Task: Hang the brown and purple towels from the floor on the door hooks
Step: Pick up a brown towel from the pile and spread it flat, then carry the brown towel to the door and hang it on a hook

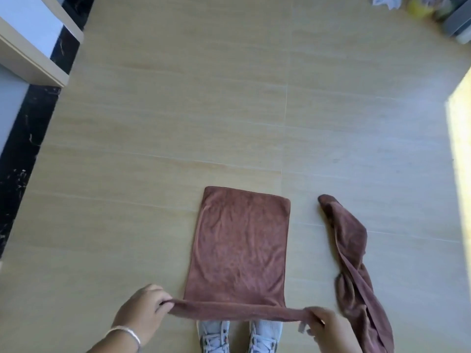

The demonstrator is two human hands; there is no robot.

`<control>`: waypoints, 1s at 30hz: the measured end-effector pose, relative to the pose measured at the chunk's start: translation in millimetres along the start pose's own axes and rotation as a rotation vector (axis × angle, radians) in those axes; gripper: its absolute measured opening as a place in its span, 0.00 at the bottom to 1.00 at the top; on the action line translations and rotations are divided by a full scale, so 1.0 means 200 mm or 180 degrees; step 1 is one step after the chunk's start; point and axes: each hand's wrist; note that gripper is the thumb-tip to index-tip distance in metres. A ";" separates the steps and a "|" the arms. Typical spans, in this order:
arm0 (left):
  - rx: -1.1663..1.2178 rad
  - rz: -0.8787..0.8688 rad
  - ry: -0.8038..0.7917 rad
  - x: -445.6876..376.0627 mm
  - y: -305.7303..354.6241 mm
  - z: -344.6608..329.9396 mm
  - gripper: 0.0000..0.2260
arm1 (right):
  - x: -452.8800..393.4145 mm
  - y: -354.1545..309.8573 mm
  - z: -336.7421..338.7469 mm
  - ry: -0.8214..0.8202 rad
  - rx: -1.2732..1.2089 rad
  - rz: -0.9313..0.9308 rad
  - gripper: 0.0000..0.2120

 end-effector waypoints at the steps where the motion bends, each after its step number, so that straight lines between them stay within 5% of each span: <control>1: 0.0043 0.0079 0.0000 -0.10 0.01 -0.01 0.15 | -0.08 -0.01 0.00 -0.0023 0.0050 0.0004 0.15; 4: 0.0394 0.0213 0.0300 -0.42 0.04 0.00 0.14 | -0.36 -0.06 0.03 0.0754 0.0005 -0.0129 0.10; 9: 0.0449 0.0091 0.0817 -1.11 0.20 0.03 0.04 | -0.98 -0.18 0.06 0.1149 -0.0309 -0.0255 0.06; 12: 0.0320 0.0302 0.1091 -1.47 0.27 0.00 0.16 | -1.33 -0.20 0.03 0.1317 -0.0451 -0.0509 0.28; 14: 0.0194 0.0465 0.1201 -1.58 0.28 -0.10 0.25 | -1.45 -0.19 -0.05 0.1393 -0.0236 -0.0486 0.34; 18: -0.0336 -0.0299 0.1111 -1.38 0.19 -0.50 0.29 | -1.37 -0.02 -0.35 0.0977 0.0856 0.0260 0.26; 23: -0.1253 -0.1717 0.0499 -0.94 -0.02 -0.94 0.40 | -1.03 0.33 -0.65 0.0320 0.2329 0.1262 0.38; 26: -0.1598 -0.1690 0.0366 -0.84 -0.13 -1.08 0.45 | -0.93 0.52 -0.76 0.0232 0.2596 0.1476 0.45; 30: -0.1684 -0.1525 0.0474 -0.89 -0.22 -1.12 0.43 | -0.97 0.67 -0.79 0.0552 0.2797 0.1711 0.34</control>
Point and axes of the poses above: each hand's wrist, its own x-axis away from the middle knuckle, its own z-axis out of the back of the hand, y = z × x, and after that the axes turned 7 degrees about y, right-handed
